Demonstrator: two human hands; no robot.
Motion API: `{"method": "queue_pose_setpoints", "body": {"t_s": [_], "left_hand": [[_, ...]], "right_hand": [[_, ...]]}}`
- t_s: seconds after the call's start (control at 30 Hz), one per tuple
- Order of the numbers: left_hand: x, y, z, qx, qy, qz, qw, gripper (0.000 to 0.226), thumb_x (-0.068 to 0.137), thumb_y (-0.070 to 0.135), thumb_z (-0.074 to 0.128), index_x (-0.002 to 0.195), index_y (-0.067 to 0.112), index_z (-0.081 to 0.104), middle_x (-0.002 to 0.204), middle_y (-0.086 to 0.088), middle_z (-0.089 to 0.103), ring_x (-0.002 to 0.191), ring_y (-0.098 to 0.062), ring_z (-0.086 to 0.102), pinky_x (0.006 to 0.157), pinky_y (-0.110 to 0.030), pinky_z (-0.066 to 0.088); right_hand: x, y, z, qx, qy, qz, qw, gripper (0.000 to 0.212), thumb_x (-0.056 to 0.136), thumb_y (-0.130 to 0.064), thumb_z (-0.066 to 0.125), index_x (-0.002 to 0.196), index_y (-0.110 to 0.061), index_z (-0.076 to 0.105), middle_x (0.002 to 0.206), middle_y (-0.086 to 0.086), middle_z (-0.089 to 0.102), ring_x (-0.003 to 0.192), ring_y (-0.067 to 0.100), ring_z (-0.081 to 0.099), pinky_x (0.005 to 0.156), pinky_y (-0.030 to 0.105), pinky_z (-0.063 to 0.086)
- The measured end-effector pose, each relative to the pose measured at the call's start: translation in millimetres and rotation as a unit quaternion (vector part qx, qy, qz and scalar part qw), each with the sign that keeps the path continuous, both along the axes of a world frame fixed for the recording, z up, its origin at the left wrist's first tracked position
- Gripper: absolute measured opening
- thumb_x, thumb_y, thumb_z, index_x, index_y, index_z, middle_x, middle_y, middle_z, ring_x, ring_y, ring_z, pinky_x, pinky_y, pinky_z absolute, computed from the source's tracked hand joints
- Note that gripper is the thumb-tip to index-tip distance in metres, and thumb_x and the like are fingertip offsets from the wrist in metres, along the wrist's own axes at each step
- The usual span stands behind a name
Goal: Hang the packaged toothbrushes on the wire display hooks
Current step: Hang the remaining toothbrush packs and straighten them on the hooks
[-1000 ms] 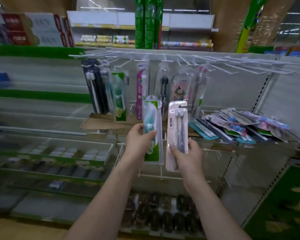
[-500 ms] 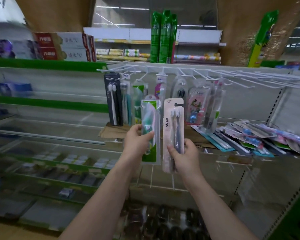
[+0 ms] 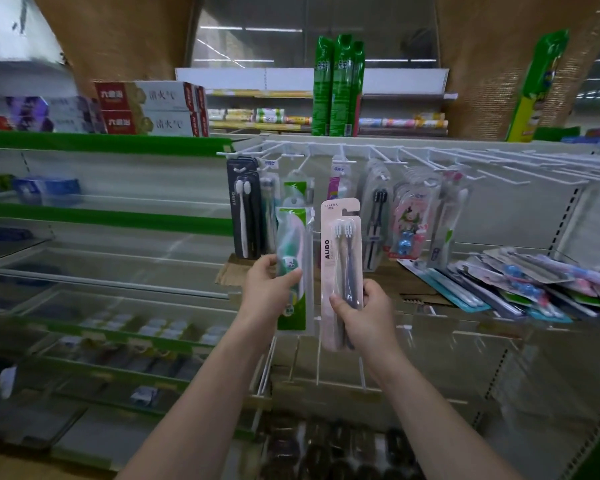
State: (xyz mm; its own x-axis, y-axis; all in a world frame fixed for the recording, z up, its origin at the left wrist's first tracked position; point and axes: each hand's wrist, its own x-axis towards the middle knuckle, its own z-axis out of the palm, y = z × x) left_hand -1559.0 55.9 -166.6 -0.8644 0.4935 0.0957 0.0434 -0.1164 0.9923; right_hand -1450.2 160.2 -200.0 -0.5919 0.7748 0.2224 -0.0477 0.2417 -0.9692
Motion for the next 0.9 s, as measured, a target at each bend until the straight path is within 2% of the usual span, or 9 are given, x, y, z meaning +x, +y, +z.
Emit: {"method": "queue_pose_setpoints", "body": {"t_s": [0.1, 0.2, 0.3, 0.4, 0.53, 0.7, 0.77, 0.83, 0.9], "left_hand": [[-3, -2, 0, -0.009, -0.005, 0.005, 1.0, 0.025, 0.095, 0.02, 0.07, 0.118, 0.022, 0.061, 0.108, -0.002, 0.07, 0.095, -0.021, 0.07, 0.08, -0.041, 0.057], [0, 3, -1, -0.013, -0.003, 0.006, 1.0, 0.023, 0.096, 0.019, 0.069, 0.116, 0.023, 0.058, 0.107, 0.0, 0.068, 0.094, -0.02, 0.068, 0.073, -0.036, 0.054], [8, 17, -2, -0.021, 0.0, 0.005, 1.0, 0.027, 0.096, 0.019, 0.068, 0.121, 0.024, 0.058, 0.109, -0.001, 0.067, 0.095, -0.02, 0.068, 0.069, -0.034, 0.052], [19, 36, -3, -0.027, -0.003, -0.002, 1.0, 0.025, 0.096, 0.019, 0.068, 0.117, 0.027, 0.058, 0.109, -0.001, 0.069, 0.095, -0.022, 0.069, 0.075, -0.04, 0.056], [34, 68, -4, -0.039, -0.016, -0.011, 0.999, 0.034, 0.095, 0.017, 0.069, 0.125, 0.021, 0.057, 0.113, -0.003, 0.068, 0.098, -0.025, 0.069, 0.087, -0.05, 0.057], [52, 99, -7, -0.048, -0.025, -0.017, 0.998, 0.029, 0.095, 0.015, 0.068, 0.12, 0.024, 0.057, 0.11, -0.002, 0.068, 0.098, -0.025, 0.069, 0.088, -0.052, 0.058], [51, 102, -8, -0.056, -0.024, -0.002, 0.998, 0.031, 0.094, 0.014, 0.069, 0.121, 0.022, 0.057, 0.112, -0.003, 0.068, 0.098, -0.024, 0.069, 0.084, -0.048, 0.06], [41, 100, -9, -0.063, -0.02, 0.02, 0.998, 0.035, 0.092, 0.014, 0.071, 0.125, 0.018, 0.058, 0.113, -0.006, 0.069, 0.095, -0.024, 0.069, 0.073, -0.04, 0.058], [31, 93, -8, -0.063, -0.02, 0.044, 0.997, 0.037, 0.093, 0.015, 0.07, 0.127, 0.019, 0.057, 0.114, -0.005, 0.068, 0.094, -0.023, 0.069, 0.07, -0.036, 0.056]], "right_hand": [[-2, -2, -1, 0.0, 0.005, 0.006, 1.0, 0.023, 0.091, -0.018, 0.072, 0.099, -0.033, 0.057, 0.1, -0.003, 0.069, 0.088, 0.013, 0.069, 0.071, 0.041, 0.061], [2, 4, -1, -0.004, 0.014, 0.002, 1.0, 0.026, 0.09, -0.014, 0.073, 0.099, -0.033, 0.057, 0.099, -0.005, 0.069, 0.089, 0.009, 0.067, 0.075, 0.038, 0.06], [11, 17, -1, -0.016, 0.017, -0.002, 1.0, 0.025, 0.091, -0.014, 0.072, 0.106, -0.029, 0.059, 0.101, -0.005, 0.069, 0.09, 0.01, 0.068, 0.07, 0.032, 0.058], [25, 34, 1, -0.03, 0.014, -0.012, 0.999, 0.026, 0.091, -0.016, 0.072, 0.112, -0.026, 0.06, 0.103, -0.004, 0.068, 0.093, 0.012, 0.068, 0.073, 0.037, 0.06], [45, 58, 4, -0.039, 0.018, -0.02, 0.999, 0.026, 0.093, -0.018, 0.07, 0.114, -0.027, 0.059, 0.104, -0.004, 0.068, 0.092, 0.013, 0.068, 0.076, 0.043, 0.062], [56, 85, -2, -0.043, 0.019, -0.029, 0.998, 0.024, 0.091, -0.022, 0.072, 0.11, -0.031, 0.061, 0.104, -0.004, 0.071, 0.093, 0.014, 0.07, 0.078, 0.043, 0.061], [52, 90, -3, -0.04, 0.013, -0.026, 0.999, 0.022, 0.091, -0.025, 0.073, 0.11, -0.029, 0.063, 0.101, -0.004, 0.072, 0.092, 0.015, 0.071, 0.079, 0.045, 0.062], [44, 90, -2, -0.04, 0.007, -0.018, 0.999, 0.019, 0.09, -0.024, 0.074, 0.106, -0.028, 0.063, 0.099, -0.002, 0.072, 0.09, 0.016, 0.071, 0.08, 0.047, 0.061], [33, 87, -1, -0.033, -0.001, -0.004, 0.999, 0.017, 0.09, -0.022, 0.074, 0.101, -0.026, 0.063, 0.097, -0.001, 0.071, 0.09, 0.017, 0.07, 0.079, 0.044, 0.061]]}}
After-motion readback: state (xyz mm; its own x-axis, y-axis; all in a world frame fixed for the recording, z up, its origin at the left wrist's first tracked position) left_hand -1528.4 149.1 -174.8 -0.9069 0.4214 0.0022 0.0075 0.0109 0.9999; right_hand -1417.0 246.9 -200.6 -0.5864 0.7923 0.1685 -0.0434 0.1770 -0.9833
